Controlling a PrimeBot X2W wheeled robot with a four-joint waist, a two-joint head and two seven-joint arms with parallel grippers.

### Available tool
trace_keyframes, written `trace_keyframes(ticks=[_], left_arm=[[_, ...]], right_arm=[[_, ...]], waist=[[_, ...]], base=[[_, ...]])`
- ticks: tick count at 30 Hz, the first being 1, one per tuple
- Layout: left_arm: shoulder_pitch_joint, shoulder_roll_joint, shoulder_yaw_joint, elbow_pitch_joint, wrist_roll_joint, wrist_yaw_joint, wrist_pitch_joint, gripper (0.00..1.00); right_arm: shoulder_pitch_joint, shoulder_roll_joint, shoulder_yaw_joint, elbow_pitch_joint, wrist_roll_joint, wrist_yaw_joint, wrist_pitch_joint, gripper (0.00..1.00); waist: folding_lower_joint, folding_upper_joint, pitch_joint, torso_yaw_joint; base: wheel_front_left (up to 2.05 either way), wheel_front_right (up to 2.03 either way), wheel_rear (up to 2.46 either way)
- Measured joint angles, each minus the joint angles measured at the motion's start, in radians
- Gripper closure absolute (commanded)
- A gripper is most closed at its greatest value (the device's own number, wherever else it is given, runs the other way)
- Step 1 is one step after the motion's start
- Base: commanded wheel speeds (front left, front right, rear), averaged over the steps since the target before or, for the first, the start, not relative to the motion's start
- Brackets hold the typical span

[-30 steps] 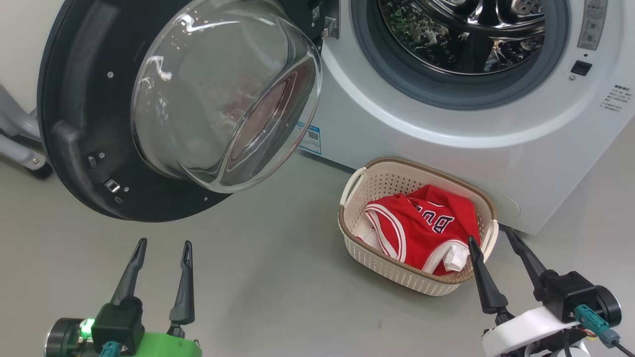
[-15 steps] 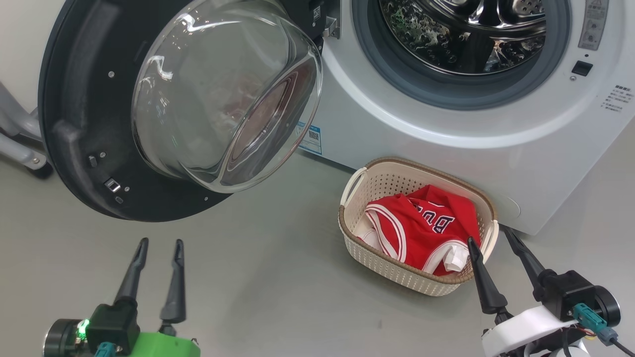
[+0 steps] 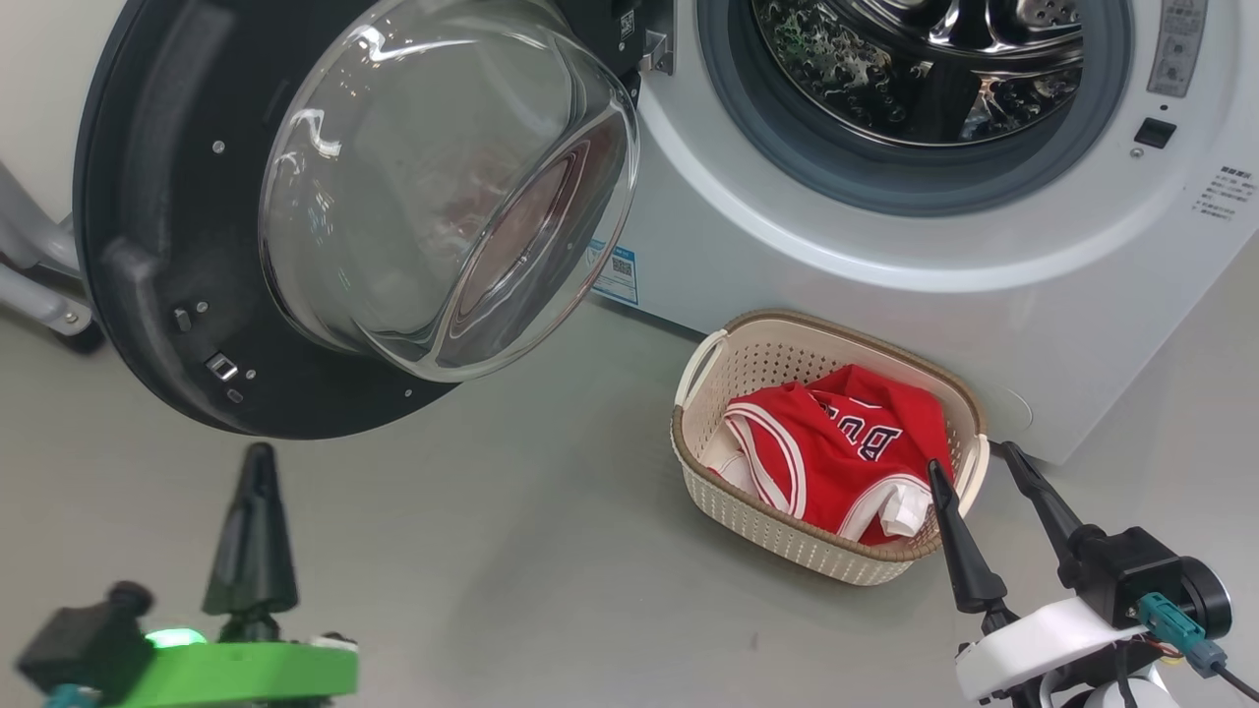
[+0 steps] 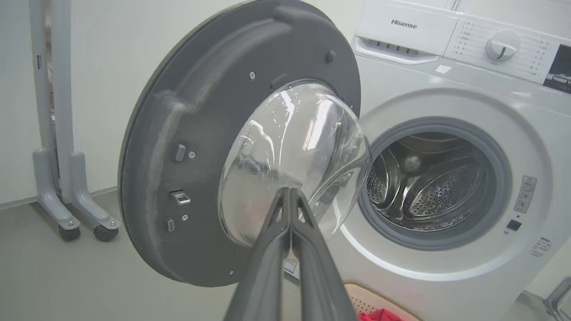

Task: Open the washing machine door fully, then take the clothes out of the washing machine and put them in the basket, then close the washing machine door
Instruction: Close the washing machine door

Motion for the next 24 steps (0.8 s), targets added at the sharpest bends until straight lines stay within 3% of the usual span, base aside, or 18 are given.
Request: trace_keyframes(ticks=[4,11,17,24], left_arm=[[-0.002,-0.001,0.041,-0.041,-0.233,-0.059,-0.007,1.0],[-0.067,-0.002,0.12,-0.134,-0.556,-0.074,-0.008,1.0],[-0.153,0.005,0.232,-0.194,-0.668,-0.076,0.003,1.0],[-0.266,0.119,0.346,-0.136,-0.781,-0.076,0.086,1.0]], right_arm=[[0.0,-0.001,-0.001,0.0,0.0,0.0,0.0,0.0],[0.0,-0.002,-0.009,-0.002,0.0,-0.001,0.0,0.0],[0.0,-0.003,-0.016,-0.008,0.0,-0.002,0.0,0.0],[0.001,-0.008,-0.017,-0.018,0.0,-0.002,0.0,0.0]], waist=[[0.0,0.0,0.004,0.001],[0.0,0.0,0.009,0.001],[0.0,0.0,0.014,0.002],[0.0,0.0,0.023,0.001]], base=[[0.0,0.0,0.0],[0.0,0.0,0.0],[0.0,0.0,0.0],[0.0,0.0,0.0]])
